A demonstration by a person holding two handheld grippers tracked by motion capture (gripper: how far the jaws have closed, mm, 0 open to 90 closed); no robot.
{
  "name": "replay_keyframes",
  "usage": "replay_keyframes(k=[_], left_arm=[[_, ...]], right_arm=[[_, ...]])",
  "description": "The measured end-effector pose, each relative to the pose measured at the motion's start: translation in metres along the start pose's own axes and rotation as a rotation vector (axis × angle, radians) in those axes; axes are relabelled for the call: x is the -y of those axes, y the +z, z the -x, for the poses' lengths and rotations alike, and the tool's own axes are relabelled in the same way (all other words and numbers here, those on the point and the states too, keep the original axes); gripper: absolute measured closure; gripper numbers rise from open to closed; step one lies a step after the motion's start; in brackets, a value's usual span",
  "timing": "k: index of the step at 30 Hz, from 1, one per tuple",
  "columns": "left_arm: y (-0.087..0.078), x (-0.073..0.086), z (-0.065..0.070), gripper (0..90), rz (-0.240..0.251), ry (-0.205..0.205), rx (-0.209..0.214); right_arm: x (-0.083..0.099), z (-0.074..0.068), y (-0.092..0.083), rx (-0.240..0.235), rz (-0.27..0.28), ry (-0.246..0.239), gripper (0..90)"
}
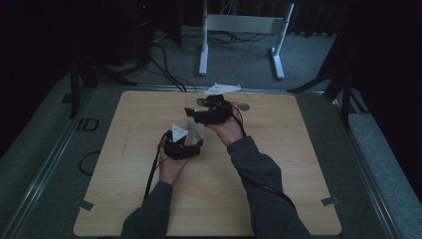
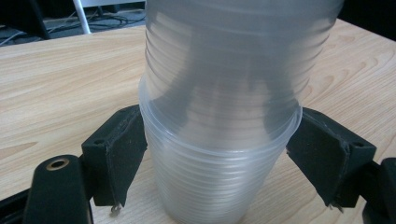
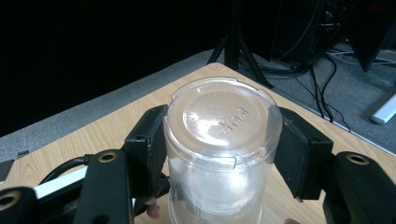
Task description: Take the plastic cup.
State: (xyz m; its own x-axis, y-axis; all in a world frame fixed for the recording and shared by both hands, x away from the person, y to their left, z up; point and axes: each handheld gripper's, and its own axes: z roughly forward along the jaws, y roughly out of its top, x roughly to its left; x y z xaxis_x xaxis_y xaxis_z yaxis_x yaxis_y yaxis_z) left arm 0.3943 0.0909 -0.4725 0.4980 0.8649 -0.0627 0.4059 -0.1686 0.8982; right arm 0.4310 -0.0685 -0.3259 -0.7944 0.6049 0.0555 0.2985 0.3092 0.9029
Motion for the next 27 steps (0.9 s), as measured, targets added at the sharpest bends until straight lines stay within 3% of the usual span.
replay_keyframes(k=[19,27], left_arm=[[-0.004,-0.002,-0.002,20.6,0.003,-0.006,0.005],[-0.004,-0.002,-0.001,21.0,-0.003,-0.003,0.006]], right_arm=[[-0.014,-0.004,-0.006,-0.002,0.024,-0.01,40.5],[-0.022,-0.005,-0.018,0.0,0.057,-0.012,41.0]])
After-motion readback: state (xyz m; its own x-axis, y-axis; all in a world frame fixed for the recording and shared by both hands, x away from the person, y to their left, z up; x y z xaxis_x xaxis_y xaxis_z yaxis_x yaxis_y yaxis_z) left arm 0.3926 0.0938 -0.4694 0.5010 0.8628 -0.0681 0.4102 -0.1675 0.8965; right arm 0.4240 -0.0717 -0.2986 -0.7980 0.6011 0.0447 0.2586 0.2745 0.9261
